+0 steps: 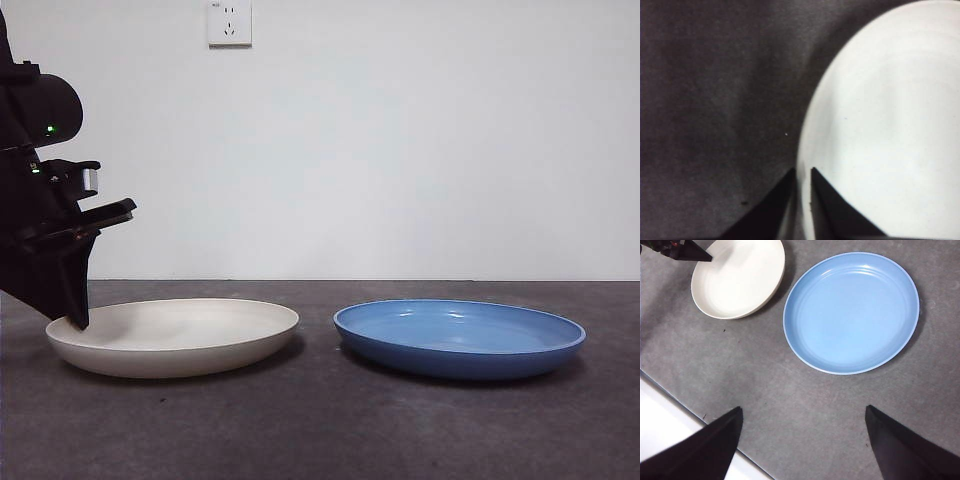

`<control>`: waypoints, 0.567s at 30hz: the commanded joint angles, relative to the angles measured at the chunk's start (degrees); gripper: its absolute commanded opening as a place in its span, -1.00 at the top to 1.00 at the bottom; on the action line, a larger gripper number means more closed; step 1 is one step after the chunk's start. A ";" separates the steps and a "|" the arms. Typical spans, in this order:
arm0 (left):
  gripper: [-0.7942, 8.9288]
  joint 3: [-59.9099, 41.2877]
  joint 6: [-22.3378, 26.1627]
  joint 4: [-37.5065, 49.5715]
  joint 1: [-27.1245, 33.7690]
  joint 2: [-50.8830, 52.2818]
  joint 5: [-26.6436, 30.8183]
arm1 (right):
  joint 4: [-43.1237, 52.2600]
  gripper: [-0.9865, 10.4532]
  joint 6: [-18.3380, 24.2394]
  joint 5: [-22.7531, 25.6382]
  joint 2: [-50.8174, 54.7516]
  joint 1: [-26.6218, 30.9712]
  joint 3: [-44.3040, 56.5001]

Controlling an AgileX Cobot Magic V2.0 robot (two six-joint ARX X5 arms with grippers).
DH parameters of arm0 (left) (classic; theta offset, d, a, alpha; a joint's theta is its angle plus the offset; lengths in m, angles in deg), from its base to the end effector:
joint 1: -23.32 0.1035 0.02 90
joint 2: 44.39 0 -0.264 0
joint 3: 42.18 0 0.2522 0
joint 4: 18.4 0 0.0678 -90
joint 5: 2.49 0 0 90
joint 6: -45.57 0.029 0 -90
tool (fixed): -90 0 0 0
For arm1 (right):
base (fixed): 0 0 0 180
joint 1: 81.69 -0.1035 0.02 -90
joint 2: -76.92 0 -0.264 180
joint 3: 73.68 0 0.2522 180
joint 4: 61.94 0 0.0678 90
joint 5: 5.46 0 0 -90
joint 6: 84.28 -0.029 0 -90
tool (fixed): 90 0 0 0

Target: Pick up the white plate, put it on the blue plate, put it on desk

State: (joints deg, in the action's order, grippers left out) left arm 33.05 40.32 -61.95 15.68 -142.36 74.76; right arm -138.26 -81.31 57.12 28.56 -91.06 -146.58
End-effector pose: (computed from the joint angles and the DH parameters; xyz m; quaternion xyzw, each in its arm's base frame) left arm 0.3241 -0.0499 0.1795 -0.0621 0.5524 -0.1230 0.8221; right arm 0.1279 0.0346 0.3321 0.0463 0.4237 0.2950 0.8552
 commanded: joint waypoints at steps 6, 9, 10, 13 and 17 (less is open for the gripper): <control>0.82 1.22 -0.57 1.16 -0.15 -0.61 -0.11 | 0.37 0.14 0.09 -0.17 -0.22 -0.26 -0.98; 0.82 1.97 -2.43 1.20 -0.07 0.52 -0.11 | 0.39 0.14 0.09 -0.17 -0.24 -0.26 -0.98; 0.82 2.32 -2.89 1.18 -0.07 1.22 -0.11 | 0.39 0.14 0.09 -0.17 -0.24 -0.26 -0.98; 0.82 4.13 -3.02 0.70 -0.20 3.89 -0.20 | 0.39 0.14 0.09 -0.17 -0.24 -0.26 -0.98; 0.82 7.72 -3.54 -2.01 -1.18 7.52 -0.76 | 0.39 0.14 0.09 -0.15 -0.24 -0.26 -0.98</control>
State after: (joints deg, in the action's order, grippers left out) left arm 39.32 37.67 -63.87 14.99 -134.80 74.56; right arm -138.26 -81.31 57.14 28.56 -91.06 -146.58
